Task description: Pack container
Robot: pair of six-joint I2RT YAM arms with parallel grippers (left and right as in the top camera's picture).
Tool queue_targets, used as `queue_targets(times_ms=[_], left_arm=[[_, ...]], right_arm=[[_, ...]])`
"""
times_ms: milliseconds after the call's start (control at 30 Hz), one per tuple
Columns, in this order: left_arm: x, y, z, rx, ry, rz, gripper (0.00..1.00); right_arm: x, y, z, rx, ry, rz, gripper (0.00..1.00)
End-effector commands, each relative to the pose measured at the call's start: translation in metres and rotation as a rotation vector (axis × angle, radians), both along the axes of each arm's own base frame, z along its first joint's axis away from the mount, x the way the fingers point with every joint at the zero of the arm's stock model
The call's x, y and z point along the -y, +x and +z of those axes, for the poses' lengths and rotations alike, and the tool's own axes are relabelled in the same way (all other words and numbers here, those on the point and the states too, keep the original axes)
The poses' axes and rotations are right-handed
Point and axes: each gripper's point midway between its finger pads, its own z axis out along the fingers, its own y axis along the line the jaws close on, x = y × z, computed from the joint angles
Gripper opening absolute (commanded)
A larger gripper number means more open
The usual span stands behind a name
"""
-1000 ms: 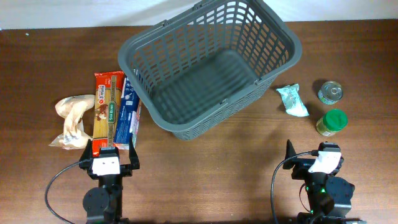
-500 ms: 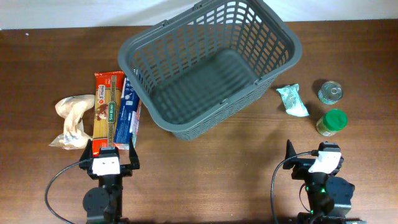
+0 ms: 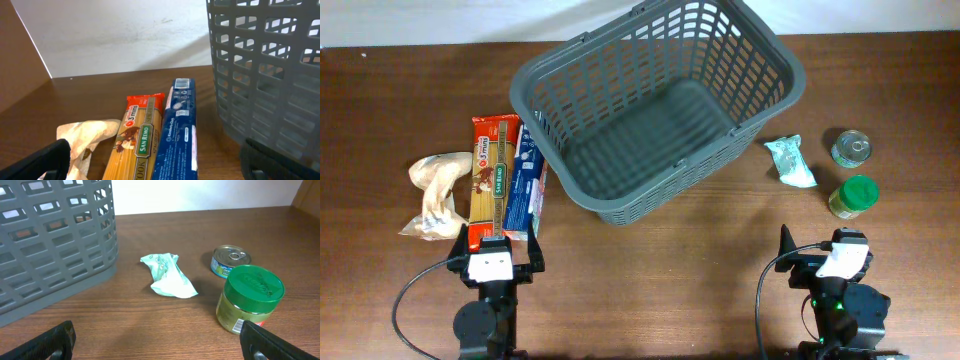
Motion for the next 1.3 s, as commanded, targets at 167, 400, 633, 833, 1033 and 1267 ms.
queue_targets(times_ms=[167,400,633,833,1033,1267], left_arm=[[0.0,0.0,-0.001,0.0,-0.008,0.001,0.99],[0.0,0.0,-0.001,0.0,-0.008,0.002,0.99],[0.011,0.0,0.009,0.021,-0.012,-0.061,0.99],[-0.024,-0.011,0.073,0.119,-0.05,0.145,0.99],[-0.05,0.01,0.112,-0.027,-0.032,0.296,0.99],[-0.058,0.072,0.175,-0.178,-0.03,0.293,0.99]], right_arm=[[-0.001,0.0,-0.001,0.003,-0.007,0.005,0.99],[-0.001,0.0,-0.001,0.003,-0.007,0.006,0.99],[-0.019,0.002,0.005,0.03,0.026,0.103,0.99],[-0.042,-0.006,0.058,0.101,0.25,0.188,0.99],[-0.044,-0.009,0.116,-0.023,0.214,0.201,0.99],[-0.041,0.026,0.195,-0.209,0.077,0.254,0.99]])
